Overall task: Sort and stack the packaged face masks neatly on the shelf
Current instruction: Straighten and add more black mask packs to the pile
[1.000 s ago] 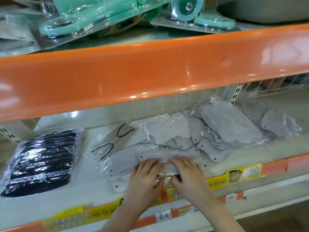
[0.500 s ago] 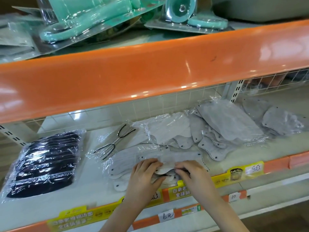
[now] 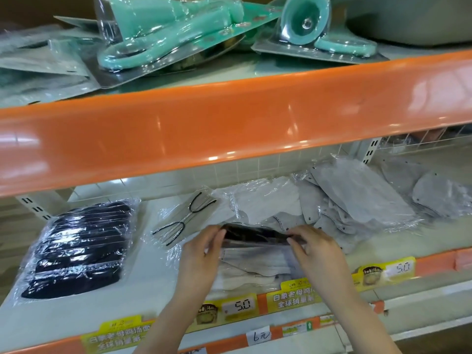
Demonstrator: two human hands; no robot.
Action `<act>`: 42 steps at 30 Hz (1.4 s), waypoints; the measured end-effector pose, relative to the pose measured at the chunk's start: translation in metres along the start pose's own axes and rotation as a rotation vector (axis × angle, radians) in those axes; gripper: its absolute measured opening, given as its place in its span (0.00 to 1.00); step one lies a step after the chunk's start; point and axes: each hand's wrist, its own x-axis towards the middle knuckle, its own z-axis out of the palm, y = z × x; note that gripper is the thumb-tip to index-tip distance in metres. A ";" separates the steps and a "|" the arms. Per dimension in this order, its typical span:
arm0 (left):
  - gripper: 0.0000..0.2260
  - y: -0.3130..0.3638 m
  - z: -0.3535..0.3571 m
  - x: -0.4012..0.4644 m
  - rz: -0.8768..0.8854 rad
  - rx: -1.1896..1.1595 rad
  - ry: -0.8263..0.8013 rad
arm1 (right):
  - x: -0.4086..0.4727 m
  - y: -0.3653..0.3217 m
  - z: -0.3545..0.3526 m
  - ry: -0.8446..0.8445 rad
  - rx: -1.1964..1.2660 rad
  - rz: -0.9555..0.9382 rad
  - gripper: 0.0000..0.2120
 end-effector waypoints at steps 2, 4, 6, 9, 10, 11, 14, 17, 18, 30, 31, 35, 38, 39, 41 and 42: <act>0.12 0.003 -0.011 0.006 -0.045 -0.033 0.076 | 0.004 0.003 -0.002 -0.009 0.029 0.068 0.07; 0.11 0.000 -0.021 0.010 -0.071 -0.028 0.120 | 0.009 0.002 -0.003 -0.039 0.171 0.195 0.07; 0.09 -0.007 -0.028 0.011 -0.106 -0.060 0.146 | 0.012 -0.004 -0.002 -0.075 0.335 0.308 0.07; 0.07 -0.021 -0.037 0.009 -0.220 -0.172 0.162 | 0.015 -0.017 0.003 -0.076 0.504 0.363 0.06; 0.08 -0.025 -0.040 0.009 -0.251 -0.190 0.154 | 0.015 -0.021 0.005 -0.067 0.551 0.373 0.06; 0.10 -0.031 -0.043 0.008 -0.266 -0.197 0.137 | 0.015 -0.026 0.006 -0.060 0.594 0.381 0.05; 0.15 -0.043 -0.054 0.006 -0.239 -0.095 0.088 | 0.012 -0.039 0.017 -0.078 0.669 0.450 0.05; 0.21 -0.051 -0.065 0.004 -0.187 0.117 0.029 | 0.009 -0.047 0.031 -0.126 0.685 0.499 0.07; 0.22 -0.054 -0.068 0.003 -0.172 0.169 0.009 | 0.008 -0.050 0.036 -0.128 0.696 0.519 0.07; 0.25 -0.087 -0.106 -0.017 0.681 0.746 -0.044 | 0.019 -0.093 0.058 -0.124 1.025 0.801 0.06; 0.21 -0.089 -0.108 -0.018 0.691 0.748 -0.027 | 0.020 -0.097 0.058 -0.140 1.047 0.793 0.07; 0.12 -0.092 -0.121 -0.019 0.683 0.720 0.092 | 0.020 -0.109 0.064 -0.258 0.930 0.657 0.07; 0.10 -0.091 -0.136 -0.017 0.670 0.756 0.155 | 0.015 -0.114 0.076 -0.167 0.227 0.141 0.06; 0.10 -0.092 -0.141 -0.016 0.660 0.767 0.171 | 0.013 -0.116 0.083 -0.113 0.010 -0.040 0.09; 0.10 -0.092 -0.151 -0.014 0.633 0.791 0.195 | 0.009 -0.130 0.090 -0.087 -0.126 -0.224 0.10; 0.10 -0.092 -0.157 -0.013 0.619 0.800 0.205 | 0.007 -0.142 0.092 -0.121 -0.102 -0.241 0.12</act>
